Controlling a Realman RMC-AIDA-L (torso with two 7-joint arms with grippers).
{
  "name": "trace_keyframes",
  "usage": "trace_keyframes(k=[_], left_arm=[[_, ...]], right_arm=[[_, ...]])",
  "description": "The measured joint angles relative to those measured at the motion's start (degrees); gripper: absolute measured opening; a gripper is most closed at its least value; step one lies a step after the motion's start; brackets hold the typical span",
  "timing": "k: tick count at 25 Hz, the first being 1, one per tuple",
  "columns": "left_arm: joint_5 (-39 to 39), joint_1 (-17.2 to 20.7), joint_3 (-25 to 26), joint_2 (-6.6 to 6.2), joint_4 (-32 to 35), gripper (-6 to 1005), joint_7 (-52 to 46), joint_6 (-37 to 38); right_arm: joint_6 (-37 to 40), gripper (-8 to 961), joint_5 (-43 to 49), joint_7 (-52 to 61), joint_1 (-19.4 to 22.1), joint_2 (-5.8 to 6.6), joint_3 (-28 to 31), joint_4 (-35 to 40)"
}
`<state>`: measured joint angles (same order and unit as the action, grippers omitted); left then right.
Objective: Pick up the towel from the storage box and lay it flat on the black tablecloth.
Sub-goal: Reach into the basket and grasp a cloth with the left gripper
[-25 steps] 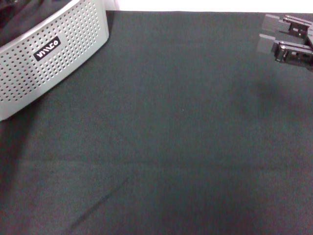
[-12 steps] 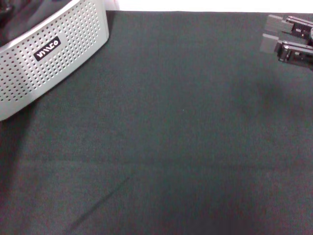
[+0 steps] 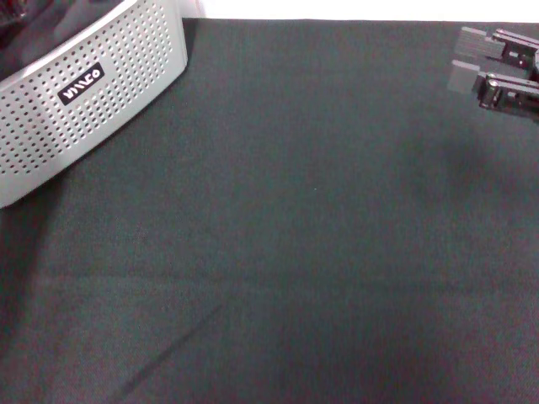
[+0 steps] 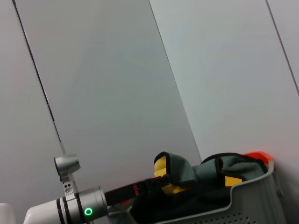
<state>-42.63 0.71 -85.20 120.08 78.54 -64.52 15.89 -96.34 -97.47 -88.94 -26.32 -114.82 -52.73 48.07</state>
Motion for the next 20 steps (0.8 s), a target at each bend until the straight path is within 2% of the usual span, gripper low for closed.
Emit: trace_keyframes(k=[10,18,20], left_arm=[[0.01,-0.71,0.58,-0.02,-0.81,297,-1.84,0.08],[-0.02,-3.31,1.47,-0.15,-4.51,240,-3.98,1.61],[-0.02,-3.63,1.70,-0.07,-4.94,166,-4.25,1.79]], right_arm=[[-0.35,753,0.00,0.00,0.04,-0.01,0.05,0.00],[-0.51,752,-0.01,0.00,0.13,0.03,0.10,0.00],[-0.59,752,-0.20,0.02,0.14,0.04,0.09,0.00]])
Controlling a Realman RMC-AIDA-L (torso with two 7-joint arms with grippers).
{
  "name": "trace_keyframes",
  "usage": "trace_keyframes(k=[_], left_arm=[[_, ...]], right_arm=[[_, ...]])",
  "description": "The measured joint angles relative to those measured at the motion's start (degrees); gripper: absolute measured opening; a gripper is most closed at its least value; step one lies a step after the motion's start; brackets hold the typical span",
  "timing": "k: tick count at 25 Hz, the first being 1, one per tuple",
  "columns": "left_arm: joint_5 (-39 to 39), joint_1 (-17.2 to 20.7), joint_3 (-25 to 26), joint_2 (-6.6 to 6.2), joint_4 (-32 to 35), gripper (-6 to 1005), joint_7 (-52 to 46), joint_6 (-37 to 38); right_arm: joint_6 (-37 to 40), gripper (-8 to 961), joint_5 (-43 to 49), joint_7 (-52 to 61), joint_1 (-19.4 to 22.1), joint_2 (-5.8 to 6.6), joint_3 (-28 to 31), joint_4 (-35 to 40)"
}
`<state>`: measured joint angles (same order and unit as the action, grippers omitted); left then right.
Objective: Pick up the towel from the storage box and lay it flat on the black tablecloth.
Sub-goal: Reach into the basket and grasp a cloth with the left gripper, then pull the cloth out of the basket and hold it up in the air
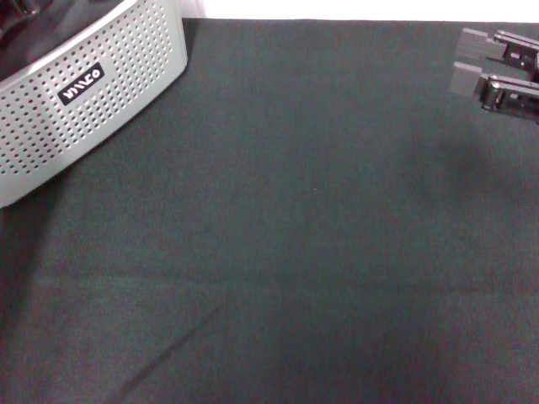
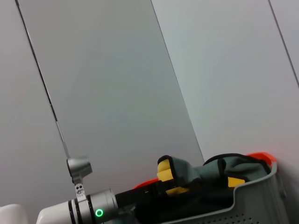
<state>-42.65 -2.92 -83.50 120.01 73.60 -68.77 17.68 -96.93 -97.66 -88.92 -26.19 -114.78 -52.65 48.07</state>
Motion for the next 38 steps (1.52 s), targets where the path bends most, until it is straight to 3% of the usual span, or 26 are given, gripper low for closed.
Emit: trace_keyframes(k=[3,10,19,28,38], left_arm=[[0.06,0.03,0.08,0.10,-0.02,56,-1.03,0.01],[3.67,1.91,1.17,-0.11,0.74,19,-10.04,6.98],[3.51,2.22,10.13,-0.21,-2.58,16,-26.52,36.71],[9.01,1.14,13.51,-0.24,-3.58,15,-35.70,56.91],[16.23,-2.32,13.71,-0.70,-6.64,16,-44.11,72.38]], right_arm=[[-0.15,752,-0.30,0.00,0.04,0.05,0.00,0.00],[-0.45,751,-0.73,0.02,0.36,0.10,0.00,0.00],[-0.53,751,-1.78,-0.09,1.09,-0.53,2.83,0.00],[-1.84,750,-2.72,-0.17,1.35,-0.71,2.17,0.00],[-2.61,749,-2.97,-0.70,1.03,-0.79,1.92,-2.17]])
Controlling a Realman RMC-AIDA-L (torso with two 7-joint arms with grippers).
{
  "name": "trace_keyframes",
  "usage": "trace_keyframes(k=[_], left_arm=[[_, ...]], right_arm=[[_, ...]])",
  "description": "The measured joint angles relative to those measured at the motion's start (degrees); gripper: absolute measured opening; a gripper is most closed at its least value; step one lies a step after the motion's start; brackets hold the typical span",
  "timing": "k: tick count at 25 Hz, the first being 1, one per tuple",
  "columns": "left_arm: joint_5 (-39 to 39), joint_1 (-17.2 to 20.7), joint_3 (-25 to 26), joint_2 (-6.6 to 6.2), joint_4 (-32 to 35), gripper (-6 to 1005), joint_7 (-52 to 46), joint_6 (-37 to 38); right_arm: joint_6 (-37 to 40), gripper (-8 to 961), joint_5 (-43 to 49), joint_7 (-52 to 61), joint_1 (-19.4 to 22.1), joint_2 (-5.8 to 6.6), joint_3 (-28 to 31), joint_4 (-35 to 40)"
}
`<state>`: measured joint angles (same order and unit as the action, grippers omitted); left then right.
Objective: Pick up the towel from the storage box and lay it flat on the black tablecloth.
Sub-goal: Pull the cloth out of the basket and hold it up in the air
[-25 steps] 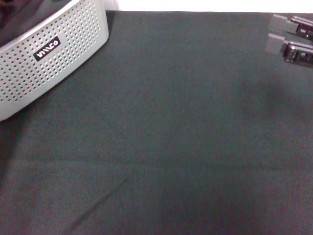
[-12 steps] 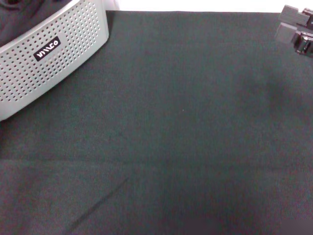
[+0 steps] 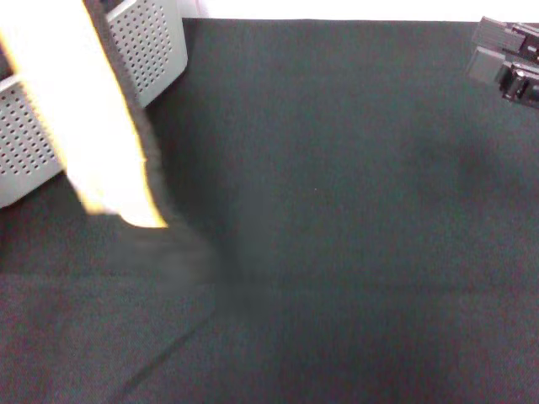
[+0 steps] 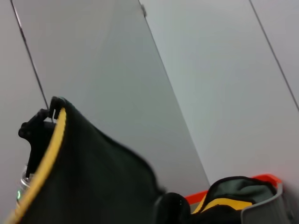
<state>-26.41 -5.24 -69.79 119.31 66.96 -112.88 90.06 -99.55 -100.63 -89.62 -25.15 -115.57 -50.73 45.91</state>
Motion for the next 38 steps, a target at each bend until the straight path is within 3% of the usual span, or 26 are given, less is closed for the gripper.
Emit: trace_keyframes(k=[9,18,25,38], left_arm=[[-3.73,-4.98,0.16,-1.19,-8.13,17,-5.51,6.69],[-13.34,-12.06,0.65,-5.25,-22.16,17,-7.72,12.78],[-20.93,-15.31,0.82,-7.63,-22.07,18,-10.16,13.83],[-26.14,-17.34,0.89,-8.80,-22.02,19,-11.50,14.15]], right_arm=[[-0.20,749,0.00,-1.52,-0.38,-0.01,-1.19,-1.87],[-0.02,748,0.00,-1.78,-1.71,-0.17,-2.11,-2.61],[0.42,748,0.08,-3.27,-2.91,-0.18,-2.77,-4.14],[1.42,747,0.18,-6.20,-7.02,-0.26,-2.93,-9.80]])
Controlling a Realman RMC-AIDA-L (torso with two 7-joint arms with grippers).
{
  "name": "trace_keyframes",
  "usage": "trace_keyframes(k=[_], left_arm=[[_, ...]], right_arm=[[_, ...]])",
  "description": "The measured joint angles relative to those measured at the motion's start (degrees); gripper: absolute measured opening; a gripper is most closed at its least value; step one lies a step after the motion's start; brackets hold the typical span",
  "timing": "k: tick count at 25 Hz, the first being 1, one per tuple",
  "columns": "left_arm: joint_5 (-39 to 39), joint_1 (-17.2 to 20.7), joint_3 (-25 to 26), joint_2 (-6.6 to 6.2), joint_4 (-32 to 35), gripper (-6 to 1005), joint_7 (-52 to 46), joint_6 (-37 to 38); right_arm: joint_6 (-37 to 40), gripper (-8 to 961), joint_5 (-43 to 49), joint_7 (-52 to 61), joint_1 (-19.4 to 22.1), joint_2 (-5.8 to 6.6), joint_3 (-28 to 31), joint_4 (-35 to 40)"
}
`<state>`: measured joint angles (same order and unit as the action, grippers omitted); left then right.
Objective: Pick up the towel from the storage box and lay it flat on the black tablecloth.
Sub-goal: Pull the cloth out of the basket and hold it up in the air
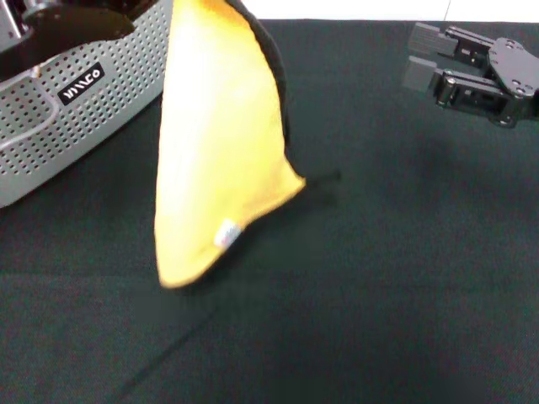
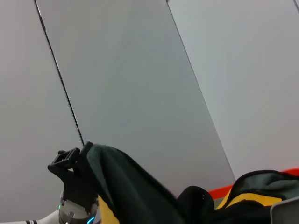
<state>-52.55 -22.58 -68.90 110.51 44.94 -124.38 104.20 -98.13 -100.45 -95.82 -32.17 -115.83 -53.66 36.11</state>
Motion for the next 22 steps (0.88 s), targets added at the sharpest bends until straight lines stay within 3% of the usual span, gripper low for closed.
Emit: trace_keyframes(k=[5,10,16,22], left_arm=[[-0.03,0.04,0.50,0.03,-0.07,19,-0.34,0.04],[0.14,0.03,4.14,1.43,-0.34,19,-0.42,0.05],[2.88,-0.04,5.32,2.82,-0.63,20,-0.43,0.04],[3.19,-0.09,5.81,3.05,-0.72,20,-0.95,0.02]], right_arm=[[0.23,746,-0.14,0.00,-0.01,-0.01,-0.25,0.00],[0.44,746,-0.16,-0.30,-0.46,-0.15,-1.56,-0.08],[2.23,745,-0.95,-1.99,-1.60,-0.34,-6.67,-0.56],[5.11,745,-3.72,-4.65,-2.55,-0.36,-12.63,-0.69]])
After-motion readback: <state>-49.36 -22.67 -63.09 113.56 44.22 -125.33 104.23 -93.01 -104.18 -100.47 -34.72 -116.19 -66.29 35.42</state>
